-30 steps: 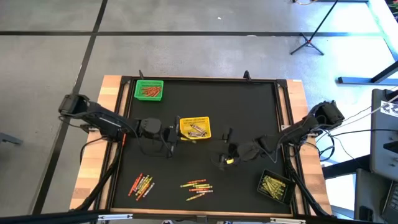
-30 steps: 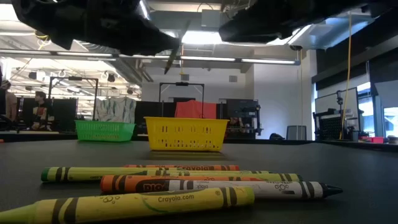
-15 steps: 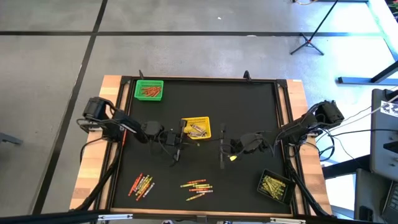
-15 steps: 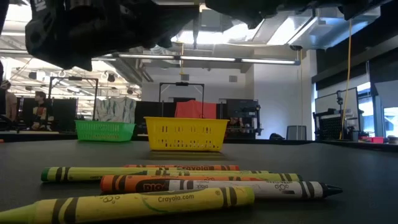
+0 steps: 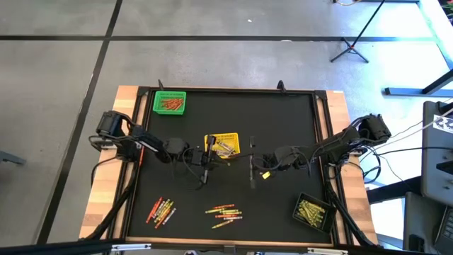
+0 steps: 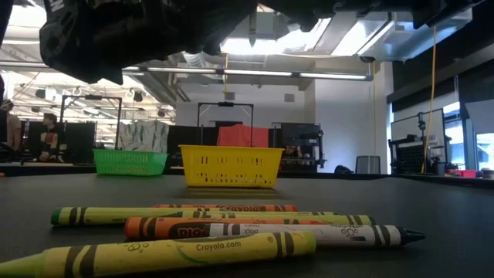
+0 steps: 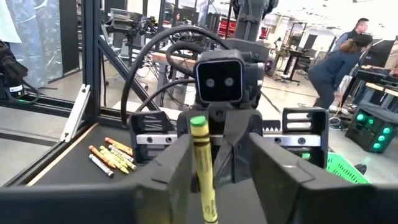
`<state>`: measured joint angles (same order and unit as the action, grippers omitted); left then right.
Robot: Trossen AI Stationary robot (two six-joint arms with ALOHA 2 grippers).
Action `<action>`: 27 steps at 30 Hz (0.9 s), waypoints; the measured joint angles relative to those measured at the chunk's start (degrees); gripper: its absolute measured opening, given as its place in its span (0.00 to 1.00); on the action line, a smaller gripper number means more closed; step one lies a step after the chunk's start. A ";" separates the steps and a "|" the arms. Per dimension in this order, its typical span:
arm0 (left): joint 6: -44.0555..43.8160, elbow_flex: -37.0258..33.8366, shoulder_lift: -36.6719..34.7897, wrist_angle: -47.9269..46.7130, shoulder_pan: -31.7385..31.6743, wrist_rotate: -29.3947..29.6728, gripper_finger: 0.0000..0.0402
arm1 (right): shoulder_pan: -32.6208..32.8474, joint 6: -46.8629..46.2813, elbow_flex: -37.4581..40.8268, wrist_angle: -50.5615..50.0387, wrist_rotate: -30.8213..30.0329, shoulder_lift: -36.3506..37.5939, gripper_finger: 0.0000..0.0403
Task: Sort crayons
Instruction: Put the green crayon into the black bin
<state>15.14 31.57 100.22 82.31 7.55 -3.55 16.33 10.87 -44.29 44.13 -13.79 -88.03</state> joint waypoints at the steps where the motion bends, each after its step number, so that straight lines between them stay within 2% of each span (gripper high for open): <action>1: -0.02 0.00 0.00 0.02 0.00 0.00 0.02 | -0.01 -0.02 0.00 0.03 0.29 0.00 0.35; 8: -0.09 0.00 0.00 0.05 0.00 0.15 0.02 | -1.08 -0.01 0.00 1.52 4.43 -1.12 0.12; 13: -0.23 0.00 0.00 -0.44 0.02 -0.12 0.02 | -1.04 0.05 0.02 4.27 3.29 -2.95 0.07; 16: -0.22 0.00 0.00 -0.54 -0.03 -0.01 0.02 | -1.04 0.02 0.02 4.01 2.87 -2.95 0.09; 23: -0.18 0.02 0.00 -0.68 -0.03 0.13 0.02 | -1.02 -0.09 0.02 2.34 2.60 -2.99 0.28; 27: 0.02 0.02 0.00 -0.86 -0.04 0.37 0.02 | -1.02 -0.06 0.02 2.22 2.32 -2.99 0.29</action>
<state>15.16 31.59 100.22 81.44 7.51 -3.18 15.31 10.82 -44.27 46.35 -11.47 -91.02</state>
